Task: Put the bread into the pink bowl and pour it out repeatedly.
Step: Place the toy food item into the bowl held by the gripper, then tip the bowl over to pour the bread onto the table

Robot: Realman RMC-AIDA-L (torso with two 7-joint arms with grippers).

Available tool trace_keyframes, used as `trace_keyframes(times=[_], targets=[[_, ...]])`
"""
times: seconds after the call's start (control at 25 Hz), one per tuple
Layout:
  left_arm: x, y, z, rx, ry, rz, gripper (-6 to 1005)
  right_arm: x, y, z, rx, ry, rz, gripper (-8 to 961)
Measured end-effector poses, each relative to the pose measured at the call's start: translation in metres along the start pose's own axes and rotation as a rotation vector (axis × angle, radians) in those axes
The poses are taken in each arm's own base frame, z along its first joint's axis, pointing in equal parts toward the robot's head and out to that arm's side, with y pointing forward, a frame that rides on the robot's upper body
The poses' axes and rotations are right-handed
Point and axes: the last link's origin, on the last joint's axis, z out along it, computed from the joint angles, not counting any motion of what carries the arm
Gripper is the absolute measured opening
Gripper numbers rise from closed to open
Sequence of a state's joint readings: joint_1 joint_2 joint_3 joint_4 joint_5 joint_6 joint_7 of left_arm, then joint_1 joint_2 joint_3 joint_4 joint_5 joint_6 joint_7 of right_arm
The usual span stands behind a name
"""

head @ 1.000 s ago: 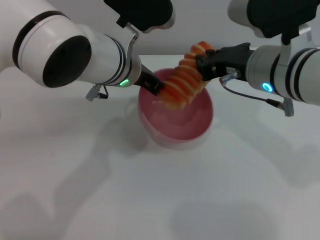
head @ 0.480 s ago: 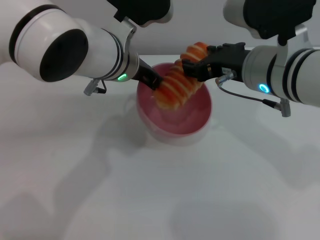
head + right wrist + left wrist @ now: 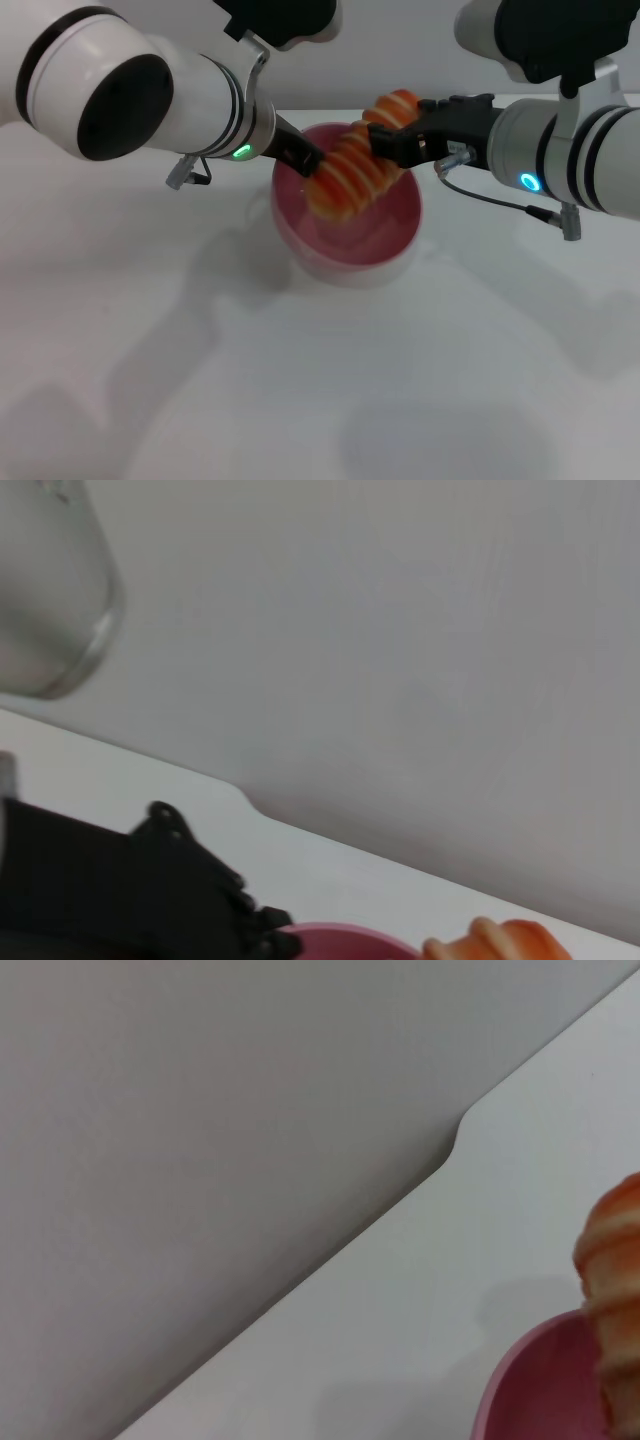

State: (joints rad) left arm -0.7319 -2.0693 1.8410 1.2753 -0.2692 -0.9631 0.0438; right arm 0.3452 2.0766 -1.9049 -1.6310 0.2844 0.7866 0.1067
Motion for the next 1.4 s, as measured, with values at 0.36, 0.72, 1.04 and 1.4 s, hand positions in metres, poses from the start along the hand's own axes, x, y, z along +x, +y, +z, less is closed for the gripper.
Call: trace_keyframes(times=[0.36, 0.72, 1.04, 1.4], targets=[[-0.004, -0.012, 0.003, 0.003, -0.002, -0.062, 40, -0.005, 0.021, -0.006, -0.059, -0.014, -0.081, 666], [-0.008, -0.017, 0.004, 0.013, -0.010, -0.063, 40, -0.013, -0.015, -0.020, 0.092, -0.077, -0.097, 751], [-0.003, -0.012, -0.001, 0.026, 0.005, 0.057, 40, -0.010, -0.088, -0.058, 0.328, -0.176, 0.047, 764], [0.005, 0.011, -0.010, 0.198, 0.040, 0.431, 39, 0.037, -0.113, -0.047, 0.370, -0.045, 0.138, 763]])
